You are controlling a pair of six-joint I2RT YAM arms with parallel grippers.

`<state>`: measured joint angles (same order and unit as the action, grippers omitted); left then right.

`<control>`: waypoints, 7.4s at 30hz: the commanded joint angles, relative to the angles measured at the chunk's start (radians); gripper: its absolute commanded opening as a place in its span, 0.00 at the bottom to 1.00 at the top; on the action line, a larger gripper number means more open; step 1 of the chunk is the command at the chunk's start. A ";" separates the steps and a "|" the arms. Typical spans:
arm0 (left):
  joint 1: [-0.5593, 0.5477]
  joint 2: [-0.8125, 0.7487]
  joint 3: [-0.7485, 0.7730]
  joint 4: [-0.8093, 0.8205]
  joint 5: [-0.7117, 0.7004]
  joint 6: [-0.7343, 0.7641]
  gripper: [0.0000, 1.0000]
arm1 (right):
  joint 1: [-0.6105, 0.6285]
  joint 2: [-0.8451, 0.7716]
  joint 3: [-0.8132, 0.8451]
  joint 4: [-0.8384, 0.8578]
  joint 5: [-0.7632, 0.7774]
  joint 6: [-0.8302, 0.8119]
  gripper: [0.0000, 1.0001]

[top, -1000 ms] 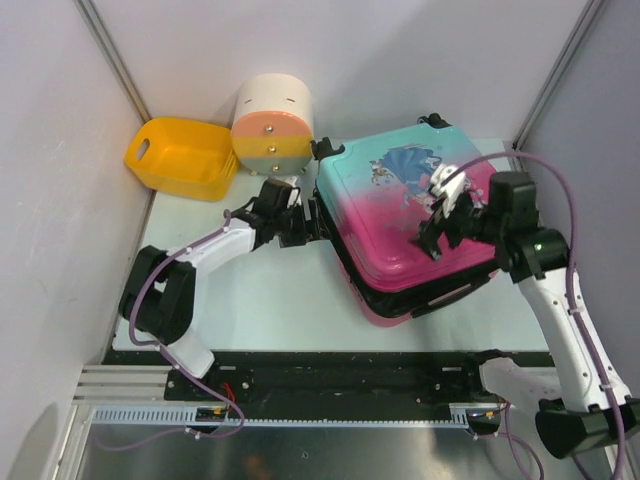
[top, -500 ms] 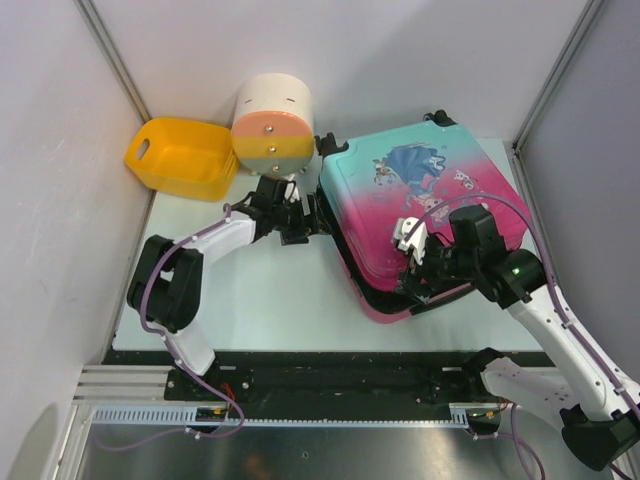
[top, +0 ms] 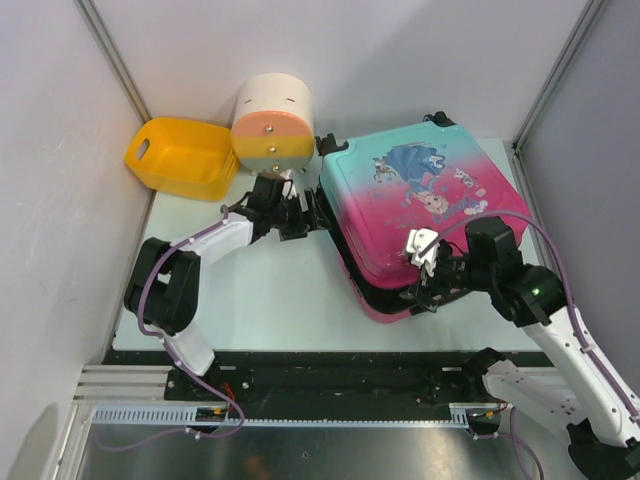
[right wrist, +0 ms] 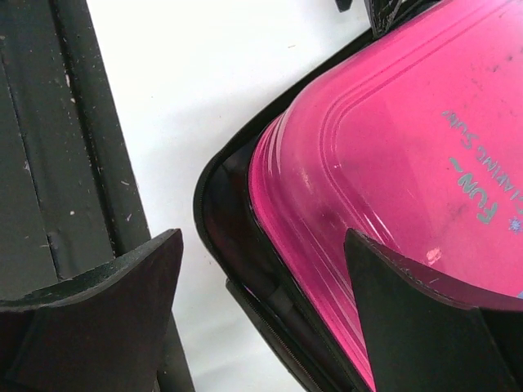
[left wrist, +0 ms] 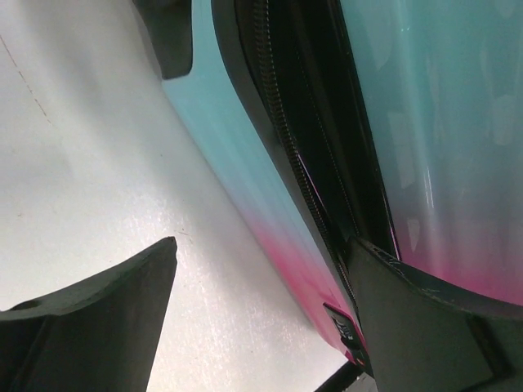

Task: Open, take out, and arrange the luggage

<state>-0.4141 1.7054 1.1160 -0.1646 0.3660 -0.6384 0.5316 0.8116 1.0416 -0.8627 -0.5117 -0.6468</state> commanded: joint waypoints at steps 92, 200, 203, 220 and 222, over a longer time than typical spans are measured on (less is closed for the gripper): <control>-0.255 0.140 0.105 0.324 0.027 0.240 0.69 | -0.698 0.187 -0.193 1.068 0.383 -0.281 0.73; -0.149 0.303 0.386 0.034 -0.344 -0.039 0.44 | -1.130 0.524 0.130 1.067 -0.091 -0.163 0.97; -0.124 0.267 0.323 0.034 -0.340 -0.066 0.19 | -1.128 0.546 0.130 1.096 -0.103 -0.172 0.97; -0.094 0.143 0.160 0.036 -0.394 -0.101 0.23 | -1.050 0.581 0.136 1.185 -0.108 -0.149 0.99; -0.094 0.157 0.183 0.036 -0.381 -0.101 0.28 | -1.049 0.549 0.135 1.119 -0.120 -0.140 0.99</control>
<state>-0.5331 1.8683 1.2903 -0.0555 -0.0040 -0.7696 -0.5255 1.4395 1.1366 0.2852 -0.5957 -0.8108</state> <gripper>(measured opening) 0.236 0.990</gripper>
